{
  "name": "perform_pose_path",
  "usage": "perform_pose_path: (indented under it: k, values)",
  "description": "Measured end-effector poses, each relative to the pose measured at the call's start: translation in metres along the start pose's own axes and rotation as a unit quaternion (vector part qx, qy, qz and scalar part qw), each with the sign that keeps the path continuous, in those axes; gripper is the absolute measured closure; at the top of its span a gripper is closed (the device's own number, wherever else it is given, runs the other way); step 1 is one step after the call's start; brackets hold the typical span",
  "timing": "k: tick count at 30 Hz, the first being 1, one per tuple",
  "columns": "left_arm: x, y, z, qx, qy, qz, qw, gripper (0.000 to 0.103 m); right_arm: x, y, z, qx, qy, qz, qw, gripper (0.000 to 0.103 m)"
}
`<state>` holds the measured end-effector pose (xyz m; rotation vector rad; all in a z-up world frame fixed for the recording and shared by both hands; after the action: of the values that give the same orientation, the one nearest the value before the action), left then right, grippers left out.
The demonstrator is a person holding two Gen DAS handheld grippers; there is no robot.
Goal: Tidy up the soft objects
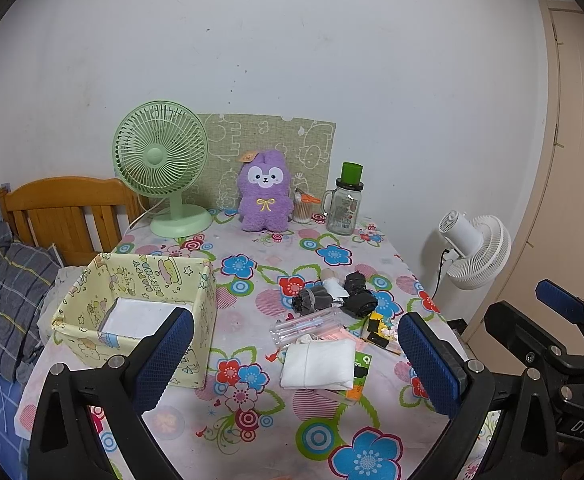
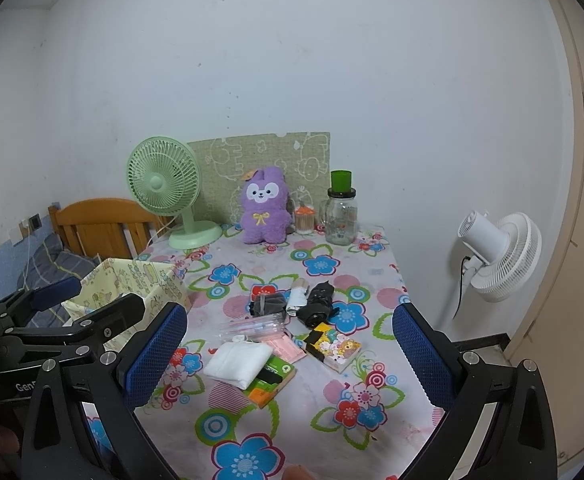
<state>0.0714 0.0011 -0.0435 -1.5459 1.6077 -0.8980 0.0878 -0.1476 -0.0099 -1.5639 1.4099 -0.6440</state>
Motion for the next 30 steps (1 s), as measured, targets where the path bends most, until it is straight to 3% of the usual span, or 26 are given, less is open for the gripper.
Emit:
perform_pose_path:
  k: [30]
  values:
    - [0.005, 0.006, 0.017, -0.019, 0.007, 0.001, 0.9998, 0.000, 0.010, 0.006, 0.014, -0.015, 0.000, 0.002, 1.000, 0.000]
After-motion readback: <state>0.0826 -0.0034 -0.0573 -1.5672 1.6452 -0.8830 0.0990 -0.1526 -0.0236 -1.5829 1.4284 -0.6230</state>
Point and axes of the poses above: each gripper's, at about its wrist camera, not at the fingertips, and z roughly the way its jaws point, x to its right, y to its underside, the point moved 8 cm from there along z, roughly the way its jaws point, and after that the axes turned 9 degrees about z, right-handed, at the moved point
